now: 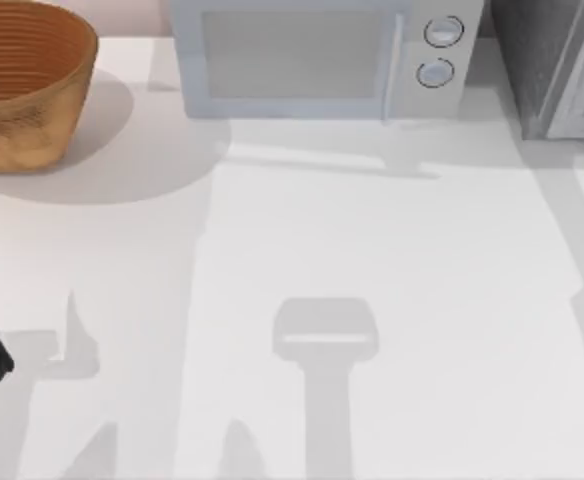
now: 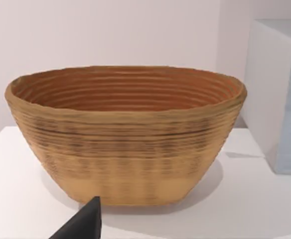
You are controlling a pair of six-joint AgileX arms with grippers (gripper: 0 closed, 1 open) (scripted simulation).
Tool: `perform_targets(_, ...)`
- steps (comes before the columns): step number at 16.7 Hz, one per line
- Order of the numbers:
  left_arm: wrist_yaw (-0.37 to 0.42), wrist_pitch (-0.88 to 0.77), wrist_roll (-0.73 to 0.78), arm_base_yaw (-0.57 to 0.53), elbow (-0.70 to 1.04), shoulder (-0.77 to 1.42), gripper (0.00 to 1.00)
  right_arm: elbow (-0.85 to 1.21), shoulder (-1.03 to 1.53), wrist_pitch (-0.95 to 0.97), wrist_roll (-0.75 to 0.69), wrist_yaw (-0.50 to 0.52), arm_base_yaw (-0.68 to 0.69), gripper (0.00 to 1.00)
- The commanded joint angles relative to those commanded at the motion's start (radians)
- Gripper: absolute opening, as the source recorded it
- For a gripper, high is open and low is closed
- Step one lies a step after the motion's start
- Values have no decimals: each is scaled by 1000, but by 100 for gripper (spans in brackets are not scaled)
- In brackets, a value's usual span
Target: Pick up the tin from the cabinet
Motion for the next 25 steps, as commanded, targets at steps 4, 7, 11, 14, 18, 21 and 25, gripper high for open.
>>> perform_targets(4,0,0,0,0,0,0,100,0,0,0,0,0,0,0)
perform_targets(7,0,0,0,0,0,0,100,0,-1,0,1,0,2,0)
perform_targets(11,0,0,0,0,0,0,100,-23,-74,-55,1,20,20,0)
perform_targets(14,0,0,0,0,0,0,100,-62,-220,-155,0,52,56,0)
perform_targets(18,0,0,0,0,0,0,100,-116,-418,-293,0,97,105,0)
perform_targets(21,0,0,0,0,0,0,100,-131,-472,-342,0,113,122,0)
perform_targets(25,0,0,0,0,0,0,100,-128,-471,-339,1,111,117,0)
